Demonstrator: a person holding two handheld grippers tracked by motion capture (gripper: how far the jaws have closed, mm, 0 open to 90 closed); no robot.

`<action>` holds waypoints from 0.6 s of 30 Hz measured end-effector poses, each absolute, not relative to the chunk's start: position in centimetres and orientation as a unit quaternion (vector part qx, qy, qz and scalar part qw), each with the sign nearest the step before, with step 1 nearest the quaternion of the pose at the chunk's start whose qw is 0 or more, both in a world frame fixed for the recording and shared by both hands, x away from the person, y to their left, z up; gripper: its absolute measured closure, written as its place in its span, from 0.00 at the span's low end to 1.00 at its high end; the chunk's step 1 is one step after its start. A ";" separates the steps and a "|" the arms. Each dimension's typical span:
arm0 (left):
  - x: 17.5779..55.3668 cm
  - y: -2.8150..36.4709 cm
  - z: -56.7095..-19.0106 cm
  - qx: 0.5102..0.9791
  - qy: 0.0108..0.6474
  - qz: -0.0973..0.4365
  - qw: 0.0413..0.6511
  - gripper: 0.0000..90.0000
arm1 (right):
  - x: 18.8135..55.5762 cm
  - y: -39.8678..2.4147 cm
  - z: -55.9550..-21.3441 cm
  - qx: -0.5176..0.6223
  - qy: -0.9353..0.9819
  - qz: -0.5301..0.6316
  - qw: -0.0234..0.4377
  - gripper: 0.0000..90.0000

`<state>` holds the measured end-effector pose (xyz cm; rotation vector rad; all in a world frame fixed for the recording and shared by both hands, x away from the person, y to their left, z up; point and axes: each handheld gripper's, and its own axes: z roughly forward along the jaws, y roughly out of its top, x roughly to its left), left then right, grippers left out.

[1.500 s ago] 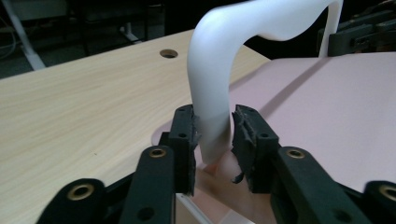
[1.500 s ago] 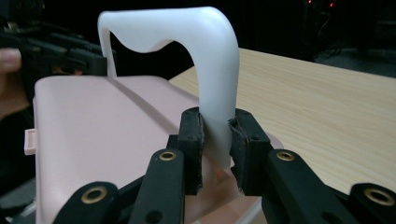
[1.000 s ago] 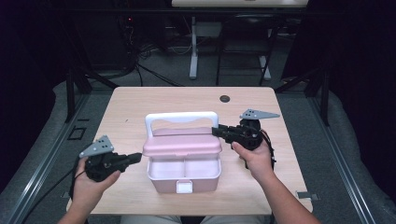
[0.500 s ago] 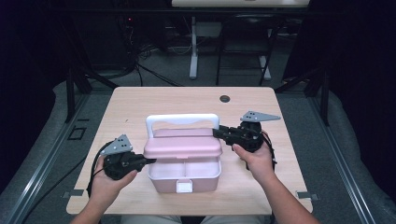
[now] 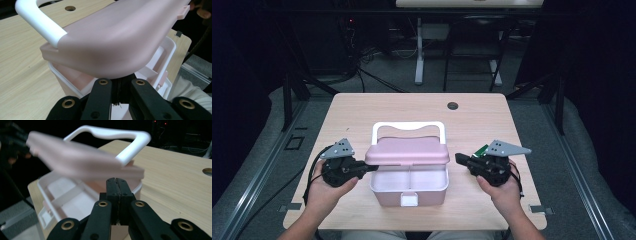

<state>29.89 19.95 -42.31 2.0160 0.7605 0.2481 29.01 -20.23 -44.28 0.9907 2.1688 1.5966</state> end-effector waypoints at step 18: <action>33.5 19.5 -38.3 0.838 0.310 0.122 0.431 1.00 | 27.8 -15.4 -48.4 0.281 0.820 0.486 0.107 1.00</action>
